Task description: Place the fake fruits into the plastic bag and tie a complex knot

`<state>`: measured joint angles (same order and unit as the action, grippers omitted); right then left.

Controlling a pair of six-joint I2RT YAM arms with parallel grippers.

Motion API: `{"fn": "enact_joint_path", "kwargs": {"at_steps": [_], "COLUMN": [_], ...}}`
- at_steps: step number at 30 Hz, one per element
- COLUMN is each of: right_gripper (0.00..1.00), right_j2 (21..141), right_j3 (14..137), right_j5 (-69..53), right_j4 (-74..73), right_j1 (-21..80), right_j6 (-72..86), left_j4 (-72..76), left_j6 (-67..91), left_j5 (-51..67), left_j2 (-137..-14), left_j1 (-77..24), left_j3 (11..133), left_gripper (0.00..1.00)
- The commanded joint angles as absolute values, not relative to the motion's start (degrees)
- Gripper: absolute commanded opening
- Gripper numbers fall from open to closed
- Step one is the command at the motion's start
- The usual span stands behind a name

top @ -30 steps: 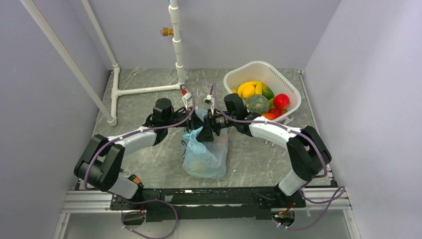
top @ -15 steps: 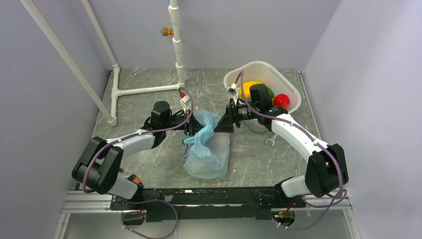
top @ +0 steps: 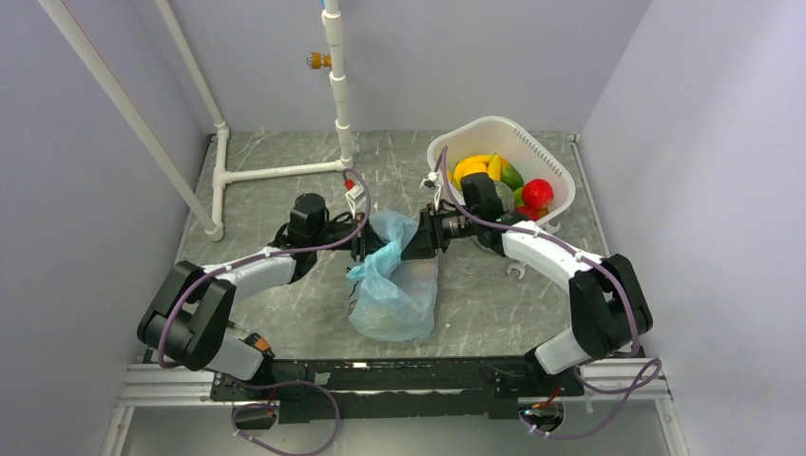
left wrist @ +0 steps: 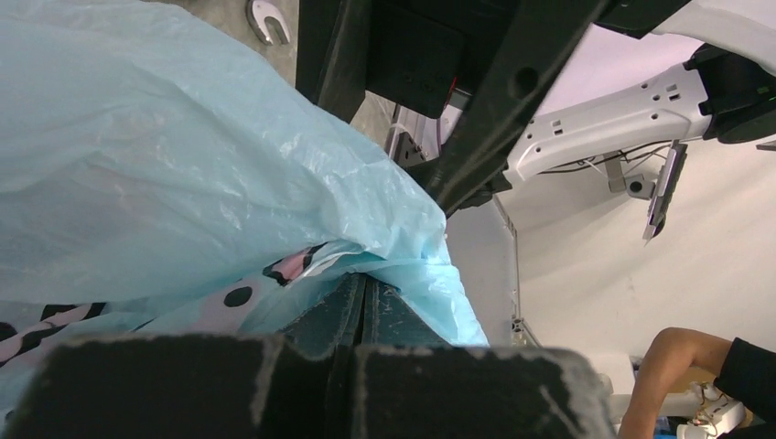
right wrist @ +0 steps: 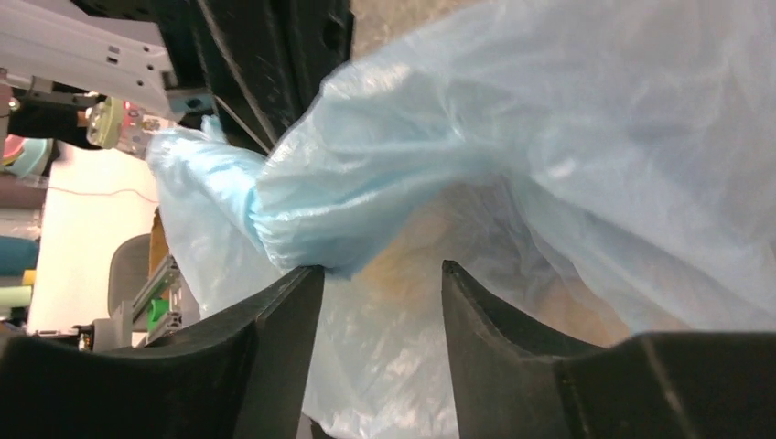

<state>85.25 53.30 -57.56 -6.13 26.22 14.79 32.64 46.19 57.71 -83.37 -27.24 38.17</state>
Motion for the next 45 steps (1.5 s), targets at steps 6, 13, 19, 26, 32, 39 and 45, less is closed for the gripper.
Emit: {"fn": "enact_joint_path", "kwargs": {"at_steps": [6,13,19,26,32,39,45], "right_gripper": [0.64,0.71,0.75,0.78,0.81,0.86,0.99], "right_j2": [87.3,89.6,88.6,92.1,93.8,95.0,89.8], "right_j3": [56.3,55.0,51.0,50.9,53.2,57.9,60.6], "right_j5": [-59.9,-56.6,-56.3,-57.4,-58.0,-60.4,-60.3], "right_j4": [10.2,13.0,20.5,29.0,26.5,18.7,4.1], "right_j1": [29.9,32.8,34.7,34.9,33.4,33.6,32.8], "right_j6": [22.8,23.9,29.8,34.4,30.2,21.9,13.3], "left_j4": [34.3,47.9,54.7,58.8,60.7,53.5,52.7], "left_j6": [44.4,54.2,60.2,65.8,64.5,55.5,55.8], "left_j5": [59.4,59.5,57.9,56.6,60.1,63.5,62.2], "left_j2": [-84.7,-86.6,-87.1,-88.0,-88.0,-85.6,-86.3], "left_j1": [-28.6,-29.3,-28.1,-29.1,-30.0,-33.2,-30.4], "left_j3": [40.1,40.8,40.4,40.9,40.0,38.0,38.1], "left_gripper": [0.00,0.00,0.00,0.00,0.00,0.00,0.00]}}
